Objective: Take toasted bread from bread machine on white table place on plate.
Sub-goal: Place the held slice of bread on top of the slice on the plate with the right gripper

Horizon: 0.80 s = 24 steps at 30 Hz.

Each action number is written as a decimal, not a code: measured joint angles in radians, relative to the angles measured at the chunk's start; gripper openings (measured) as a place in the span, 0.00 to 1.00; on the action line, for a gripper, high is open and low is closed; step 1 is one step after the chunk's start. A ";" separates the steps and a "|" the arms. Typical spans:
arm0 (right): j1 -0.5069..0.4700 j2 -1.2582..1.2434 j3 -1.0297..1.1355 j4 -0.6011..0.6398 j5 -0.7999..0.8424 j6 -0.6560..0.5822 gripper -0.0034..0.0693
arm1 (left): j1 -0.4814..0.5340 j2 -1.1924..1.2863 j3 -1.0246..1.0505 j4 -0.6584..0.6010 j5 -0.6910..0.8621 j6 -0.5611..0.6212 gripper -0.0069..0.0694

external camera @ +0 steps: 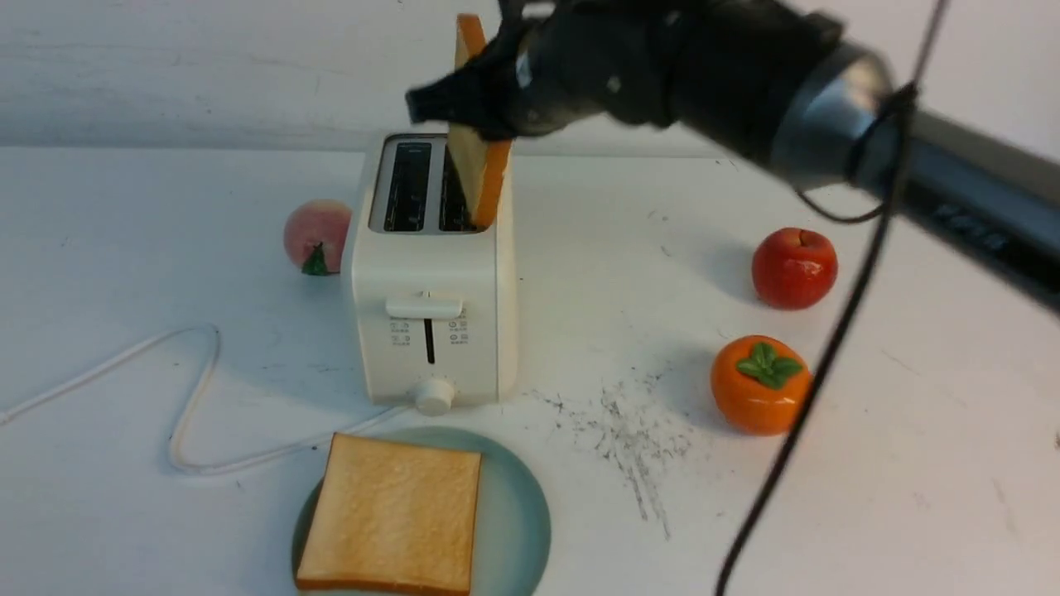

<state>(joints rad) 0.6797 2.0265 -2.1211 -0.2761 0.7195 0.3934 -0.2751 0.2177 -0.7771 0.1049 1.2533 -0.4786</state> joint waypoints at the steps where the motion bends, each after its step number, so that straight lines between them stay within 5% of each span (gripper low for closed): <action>1: -0.001 -0.064 -0.001 0.034 0.047 -0.040 0.21 | 0.000 0.000 0.000 0.002 0.000 0.000 0.07; 11: -0.006 -0.253 -0.004 0.569 0.522 -0.528 0.21 | 0.000 -0.001 0.000 0.010 -0.022 0.000 0.07; 20: -0.006 -0.212 0.339 0.919 0.516 -0.799 0.21 | 0.000 -0.001 0.000 0.012 -0.027 0.000 0.07; 24: -0.006 -0.177 0.460 0.973 0.332 -0.893 0.21 | 0.000 -0.001 0.000 0.012 -0.027 0.000 0.07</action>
<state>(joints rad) 0.6742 1.8491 -1.6607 0.6966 1.0518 -0.4999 -0.2751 0.2168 -0.7771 0.1167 1.2262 -0.4786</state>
